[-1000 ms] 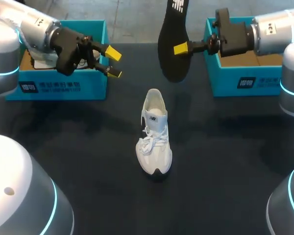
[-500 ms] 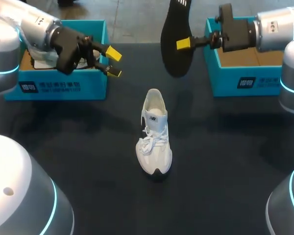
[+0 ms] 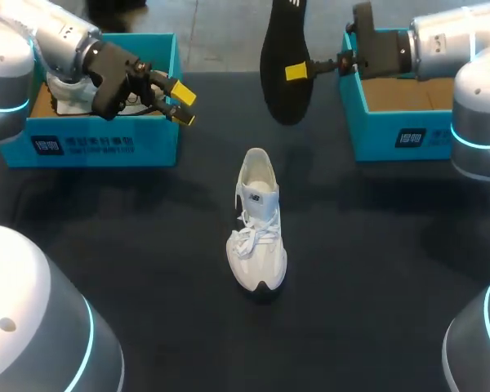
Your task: Take the shoe out of the shoebox, open the shoe tongue, remove and reinsert the insole, then place the shoe into the shoebox
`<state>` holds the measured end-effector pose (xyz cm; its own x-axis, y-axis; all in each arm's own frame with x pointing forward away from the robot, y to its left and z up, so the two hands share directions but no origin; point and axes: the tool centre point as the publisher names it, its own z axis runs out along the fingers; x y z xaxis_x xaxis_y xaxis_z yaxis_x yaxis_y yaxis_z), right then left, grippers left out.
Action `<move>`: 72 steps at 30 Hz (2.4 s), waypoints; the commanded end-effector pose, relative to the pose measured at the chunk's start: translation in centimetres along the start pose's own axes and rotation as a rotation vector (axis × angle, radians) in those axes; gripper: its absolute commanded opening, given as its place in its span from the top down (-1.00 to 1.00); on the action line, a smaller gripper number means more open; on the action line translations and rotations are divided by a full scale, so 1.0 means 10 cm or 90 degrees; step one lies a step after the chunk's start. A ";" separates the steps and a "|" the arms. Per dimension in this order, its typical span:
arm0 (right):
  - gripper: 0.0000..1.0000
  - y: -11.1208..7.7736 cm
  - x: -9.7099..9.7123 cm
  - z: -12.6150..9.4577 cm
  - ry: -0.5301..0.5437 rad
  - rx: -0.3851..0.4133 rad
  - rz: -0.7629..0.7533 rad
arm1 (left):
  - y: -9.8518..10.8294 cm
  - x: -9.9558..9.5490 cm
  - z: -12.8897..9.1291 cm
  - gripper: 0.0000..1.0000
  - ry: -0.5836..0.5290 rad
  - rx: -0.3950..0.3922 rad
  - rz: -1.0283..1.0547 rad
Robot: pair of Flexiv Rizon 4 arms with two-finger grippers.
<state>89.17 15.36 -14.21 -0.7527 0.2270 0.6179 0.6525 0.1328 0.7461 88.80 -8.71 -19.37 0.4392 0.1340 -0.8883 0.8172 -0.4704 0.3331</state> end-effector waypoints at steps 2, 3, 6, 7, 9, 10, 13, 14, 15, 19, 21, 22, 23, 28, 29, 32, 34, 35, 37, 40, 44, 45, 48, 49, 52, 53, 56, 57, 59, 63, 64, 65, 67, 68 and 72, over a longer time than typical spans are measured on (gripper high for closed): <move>1.00 0.01 -0.19 0.20 0.007 0.001 -0.019 | -0.01 0.10 0.00 -1.00 -0.006 -0.003 0.013; 1.00 0.01 -0.21 0.22 0.004 0.006 -0.022 | -0.03 0.11 0.00 -1.00 -0.001 -0.007 0.020; 1.00 0.00 -0.26 0.27 -0.001 0.011 -0.032 | -0.05 0.17 0.02 -1.00 0.002 -0.015 0.020; 1.00 0.00 -0.28 0.28 -0.004 0.009 -0.038 | -0.06 0.19 0.03 -1.00 0.001 -0.017 0.018; 1.00 -0.02 -0.31 0.31 -0.001 0.010 -0.041 | -0.07 0.22 0.05 -1.00 0.010 -0.020 0.013; 1.00 -0.03 -0.32 0.32 0.002 0.010 -0.046 | -0.08 0.22 0.06 -1.00 0.010 -0.020 0.013; 1.00 -0.09 -0.38 0.36 0.007 0.013 -0.047 | -0.10 0.25 0.10 -1.00 0.016 -0.017 0.007; 1.00 -0.11 -0.40 0.38 0.008 0.013 -0.047 | -0.11 0.27 0.12 -1.00 0.027 -0.014 0.007; 1.00 -0.14 -0.41 0.39 0.009 0.013 -0.046 | -0.11 0.28 0.13 -1.00 0.037 -0.011 0.010; 1.00 -0.20 -0.44 0.42 0.014 0.008 -0.044 | -0.10 0.32 0.17 -1.00 0.041 -0.019 0.004; 1.00 -0.21 -0.45 0.42 0.015 0.008 -0.045 | -0.09 0.33 0.18 -1.00 0.042 -0.025 0.000; 1.00 -0.22 -0.45 0.43 0.022 0.014 -0.039 | -0.09 0.33 0.20 -1.00 0.043 -0.027 -0.005; 1.00 -0.22 -0.45 0.43 0.023 0.012 -0.042 | -0.09 0.33 0.21 -1.00 0.044 -0.028 -0.006; 1.00 -0.22 -0.45 0.43 0.023 0.012 -0.042 | -0.09 0.35 0.28 -1.00 0.054 -0.033 -0.009; 1.00 -0.22 -0.45 0.43 0.023 0.012 -0.042 | -0.08 0.34 0.29 -1.00 0.054 -0.034 -0.008; 1.00 -0.22 -0.45 0.43 0.023 0.012 -0.042 | -0.07 0.37 0.32 -1.00 0.070 -0.031 -0.008; 1.00 -0.22 -0.45 0.43 0.023 0.012 -0.042 | -0.07 0.38 0.34 -1.00 0.074 -0.035 -0.009; 1.00 -0.22 -0.45 0.43 0.023 0.012 -0.042 | -0.07 0.37 0.36 -1.00 0.075 -0.034 -0.009; 1.00 -0.22 -0.45 0.43 0.023 0.012 -0.042 | -0.07 0.37 0.37 -1.00 0.074 -0.046 -0.014; 1.00 -0.22 -0.45 0.43 0.023 0.012 -0.042 | -0.07 0.37 0.39 -1.00 0.078 -0.063 -0.029; 1.00 -0.25 -0.50 0.43 0.019 0.008 -0.070 | -0.08 0.35 0.42 -1.00 0.087 -0.075 -0.051; 1.00 -0.27 -0.51 0.44 0.011 0.010 -0.070 | -0.08 0.35 0.43 -1.00 0.089 -0.081 -0.056; 1.00 -0.31 -0.55 0.46 0.001 0.020 -0.092 | -0.09 0.37 0.46 -1.00 0.089 -0.093 -0.074; 1.00 -0.31 -0.56 0.46 0.003 0.016 -0.096 | -0.09 0.37 0.46 -1.00 0.086 -0.097 -0.078; 1.00 -0.36 -0.61 0.48 0.003 0.016 -0.104 | -0.09 0.38 0.50 -1.00 0.089 -0.109 -0.091; 1.00 -0.38 -0.62 0.49 0.005 0.018 -0.105 | -0.08 0.39 0.51 -1.00 0.091 -0.110 -0.094; 1.00 -0.43 -0.66 0.53 0.013 0.024 -0.101 | -0.07 0.41 0.55 -1.00 0.097 -0.126 -0.106; 1.00 -0.44 -0.67 0.54 0.014 0.027 -0.100 | -0.07 0.43 0.56 -1.00 0.097 -0.129 -0.112; 1.00 -0.49 -0.69 0.56 0.021 0.026 -0.095 | -0.07 0.46 0.58 -1.00 0.102 -0.142 -0.124; 1.00 -0.54 -0.72 0.59 0.027 0.022 -0.086 | -0.05 0.50 0.59 -1.00 0.085 -0.166 -0.160; 1.00 -0.56 -0.73 0.60 0.028 0.022 -0.084 | -0.05 0.50 0.59 -1.00 0.086 -0.166 -0.161; 1.00 -0.57 -0.73 0.60 0.029 0.022 -0.082 | -0.05 0.50 0.59 -1.00 0.081 -0.166 -0.168; 1.00 -0.60 -0.75 0.61 0.031 0.019 -0.078 | -0.06 0.51 0.60 -1.00 0.074 -0.162 -0.185; 1.00 -0.61 -0.75 0.61 0.032 0.018 -0.075 | -0.07 0.52 0.60 -1.00 0.068 -0.156 -0.201; 1.00 -0.62 -0.75 0.62 0.037 0.013 -0.070 | -0.11 0.54 0.61 -1.00 0.054 -0.141 -0.255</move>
<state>91.24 18.59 -24.78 -0.8227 0.1568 0.5464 0.5677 0.1795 0.8034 87.76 -12.88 -26.45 0.1128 0.3402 -0.9336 0.9855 -0.1580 0.0615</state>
